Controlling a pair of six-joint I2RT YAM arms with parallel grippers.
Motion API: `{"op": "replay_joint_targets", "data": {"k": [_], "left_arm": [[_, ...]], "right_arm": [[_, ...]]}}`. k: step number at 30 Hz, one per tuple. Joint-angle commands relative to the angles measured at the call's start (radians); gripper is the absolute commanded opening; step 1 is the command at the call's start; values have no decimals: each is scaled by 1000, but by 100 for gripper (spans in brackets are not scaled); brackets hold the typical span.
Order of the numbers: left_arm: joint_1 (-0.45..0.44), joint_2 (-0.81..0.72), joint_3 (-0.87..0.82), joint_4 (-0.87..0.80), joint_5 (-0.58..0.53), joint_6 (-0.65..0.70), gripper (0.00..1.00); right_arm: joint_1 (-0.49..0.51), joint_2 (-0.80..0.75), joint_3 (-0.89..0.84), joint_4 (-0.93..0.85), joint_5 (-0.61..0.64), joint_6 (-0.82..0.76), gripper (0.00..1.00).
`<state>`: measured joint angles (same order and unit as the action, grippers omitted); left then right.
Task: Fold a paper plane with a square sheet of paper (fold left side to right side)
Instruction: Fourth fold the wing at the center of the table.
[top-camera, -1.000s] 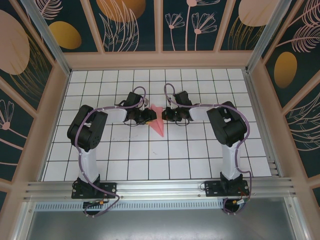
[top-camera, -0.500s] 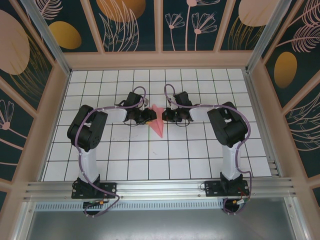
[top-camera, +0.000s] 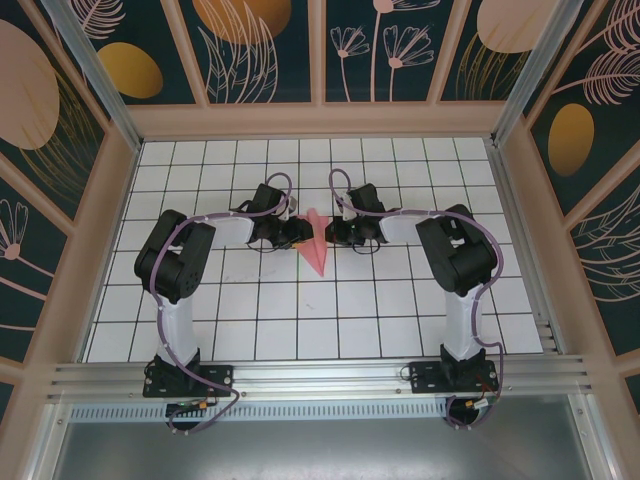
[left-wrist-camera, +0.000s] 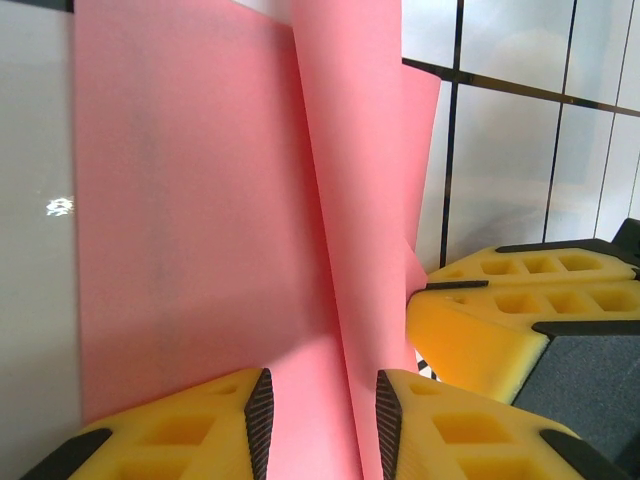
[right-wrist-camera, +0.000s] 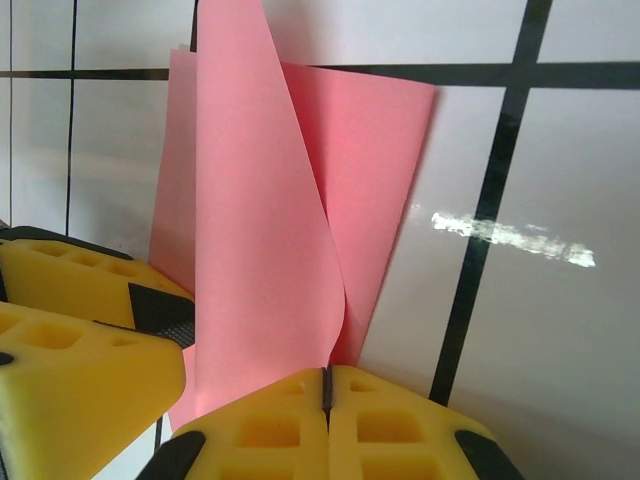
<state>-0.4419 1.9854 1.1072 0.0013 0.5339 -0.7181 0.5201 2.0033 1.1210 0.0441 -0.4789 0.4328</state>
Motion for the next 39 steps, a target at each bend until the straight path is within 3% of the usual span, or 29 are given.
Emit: {"op": "replay_joint_targets", "data": {"k": [1,16,27,39], "left_arm": [[0,44,-9,-46,-75,31,37],[0,15,3,-56,-61,39,39],[0,-92,83,-151,-59,86,43],[-14,-16,113,-54,95,39,37]], "right_arm": [[9,-32,-15,-45,22,7,8],[9,45,28,-83,47,-18,7],[9,51,13,-100,57,-24,7],[10,51,16,-100,55,-25,7]]}}
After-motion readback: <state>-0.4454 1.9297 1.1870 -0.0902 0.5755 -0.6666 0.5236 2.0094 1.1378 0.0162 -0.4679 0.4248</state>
